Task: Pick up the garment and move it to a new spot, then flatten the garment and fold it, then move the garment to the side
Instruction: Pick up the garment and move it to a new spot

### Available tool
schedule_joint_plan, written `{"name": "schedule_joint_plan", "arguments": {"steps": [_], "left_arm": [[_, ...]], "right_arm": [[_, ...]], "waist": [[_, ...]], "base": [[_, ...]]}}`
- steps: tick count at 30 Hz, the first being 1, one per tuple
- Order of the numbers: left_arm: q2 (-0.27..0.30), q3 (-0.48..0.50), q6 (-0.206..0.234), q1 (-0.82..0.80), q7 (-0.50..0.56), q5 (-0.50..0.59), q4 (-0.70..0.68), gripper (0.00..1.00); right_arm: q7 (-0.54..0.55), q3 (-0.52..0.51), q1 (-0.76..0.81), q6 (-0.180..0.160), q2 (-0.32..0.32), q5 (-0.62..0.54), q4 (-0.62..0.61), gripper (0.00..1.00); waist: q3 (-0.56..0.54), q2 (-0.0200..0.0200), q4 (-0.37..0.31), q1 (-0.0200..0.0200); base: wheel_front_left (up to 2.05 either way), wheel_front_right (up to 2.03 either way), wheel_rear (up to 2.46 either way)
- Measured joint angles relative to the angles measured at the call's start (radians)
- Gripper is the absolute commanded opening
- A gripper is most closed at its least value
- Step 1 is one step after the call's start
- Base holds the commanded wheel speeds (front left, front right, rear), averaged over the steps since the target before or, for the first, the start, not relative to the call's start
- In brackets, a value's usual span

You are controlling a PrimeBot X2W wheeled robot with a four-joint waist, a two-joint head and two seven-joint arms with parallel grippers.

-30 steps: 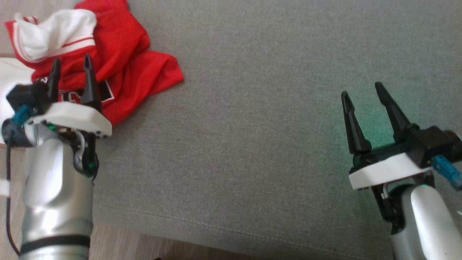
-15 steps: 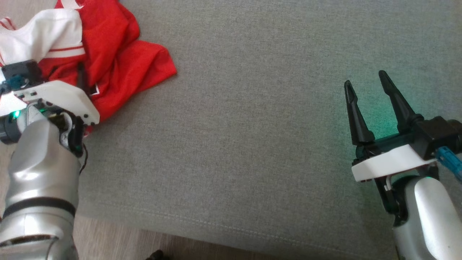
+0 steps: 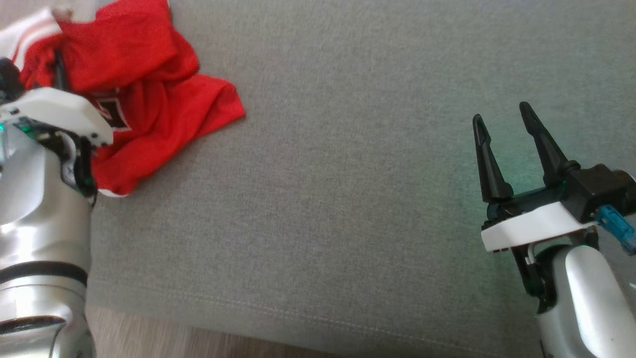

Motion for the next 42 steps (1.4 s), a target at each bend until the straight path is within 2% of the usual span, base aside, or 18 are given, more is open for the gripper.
{"name": "schedule_joint_plan", "arguments": {"steps": [4,15,19,25,33,40,42], "left_arm": [[0.013,0.003,0.000,0.014,-0.002,0.000,-0.074,0.00],[-0.009,-0.011,0.011,0.228,-0.002,0.007,-0.481,0.00],[-0.032,-0.056,0.013,0.311,0.032,0.012,-0.631,0.00],[-0.092,-0.165,-0.005,0.418,0.095,0.028,-0.802,0.00],[-0.140,-0.327,-0.045,0.450,0.137,0.037,-0.854,0.00],[-0.147,-0.460,-0.067,0.416,0.157,0.042,-0.820,0.00],[-0.147,-0.480,-0.072,0.404,0.158,0.041,-0.806,0.00]], "right_arm": [[-0.009,0.000,0.003,0.000,0.005,0.003,0.008,1.00],[-0.030,-0.002,0.054,0.000,0.031,0.018,0.025,1.00],[-0.033,-0.002,0.070,0.000,0.036,0.026,0.023,1.00],[-0.033,-0.002,0.077,0.000,0.042,0.034,0.011,1.00],[-0.034,-0.001,0.086,0.000,0.048,0.035,-0.002,1.00],[-0.061,-0.005,0.082,0.000,0.055,0.045,-0.009,1.00],[-0.062,-0.007,0.081,0.000,0.055,0.046,-0.009,1.00]], "waist": [[-0.031,0.0000,-0.008,0.0000],[-0.144,0.0000,-0.076,0.0000],[-0.170,0.0000,-0.122,0.0000],[-0.186,0.0000,-0.203,0.0000],[-0.166,0.0000,-0.330,0.0000],[-0.099,0.0000,-0.439,0.0000],[-0.086,0.0000,-0.453,0.0000]], "base": [[0.00,0.00,0.00],[0.00,0.00,0.00],[0.00,0.00,0.00],[0.00,0.00,0.00],[0.00,0.00,0.00],[0.00,0.00,0.00],[0.00,0.00,0.00]]}}
